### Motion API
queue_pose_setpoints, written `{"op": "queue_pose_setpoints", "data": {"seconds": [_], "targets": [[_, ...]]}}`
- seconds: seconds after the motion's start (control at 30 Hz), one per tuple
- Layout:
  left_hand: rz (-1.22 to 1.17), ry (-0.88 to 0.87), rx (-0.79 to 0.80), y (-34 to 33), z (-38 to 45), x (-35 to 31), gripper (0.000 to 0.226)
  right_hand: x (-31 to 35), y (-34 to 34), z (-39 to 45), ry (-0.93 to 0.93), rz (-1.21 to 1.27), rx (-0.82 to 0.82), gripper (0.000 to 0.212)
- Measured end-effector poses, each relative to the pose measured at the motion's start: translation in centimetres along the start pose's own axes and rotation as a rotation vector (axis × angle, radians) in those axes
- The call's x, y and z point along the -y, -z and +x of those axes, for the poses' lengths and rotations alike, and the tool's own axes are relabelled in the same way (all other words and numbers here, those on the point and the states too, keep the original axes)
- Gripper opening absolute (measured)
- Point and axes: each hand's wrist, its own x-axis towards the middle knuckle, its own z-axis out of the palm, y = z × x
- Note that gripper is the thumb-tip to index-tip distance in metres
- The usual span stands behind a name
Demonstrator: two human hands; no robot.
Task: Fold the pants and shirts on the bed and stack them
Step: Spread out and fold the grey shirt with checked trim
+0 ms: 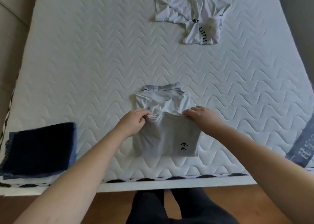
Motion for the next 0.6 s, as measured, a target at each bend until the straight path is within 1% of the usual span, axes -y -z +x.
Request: {"op": "queue_pose_setpoints", "data": {"seconds": [0.1, 0.2, 0.3, 0.4, 0.6], "targets": [[-0.016, -0.012, 0.026, 0.4, 5.3, 2.4, 0.045, -1.9, -0.6, 4.2, -0.016, 0.075, 0.022, 0.049], [-0.059, -0.008, 0.035, 0.5, 10.3, 4.8, 0.047, -4.0, -1.4, 8.2, -0.046, 0.225, 0.013, 0.052], [-0.071, 0.036, 0.066, 0.1, 14.8, 7.1, 0.048, -6.5, -2.3, 12.4, -0.078, 0.284, 0.042, 0.047], [-0.078, 0.043, 0.088, -0.6, 18.5, 9.1, 0.047, -8.7, -3.4, 16.3, -0.115, 0.309, 0.091, 0.038], [-0.015, 0.059, 0.122, -2.7, 23.7, 12.4, 0.047, -11.9, -6.4, 21.6, -0.244, 0.281, 0.205, 0.034]]}}
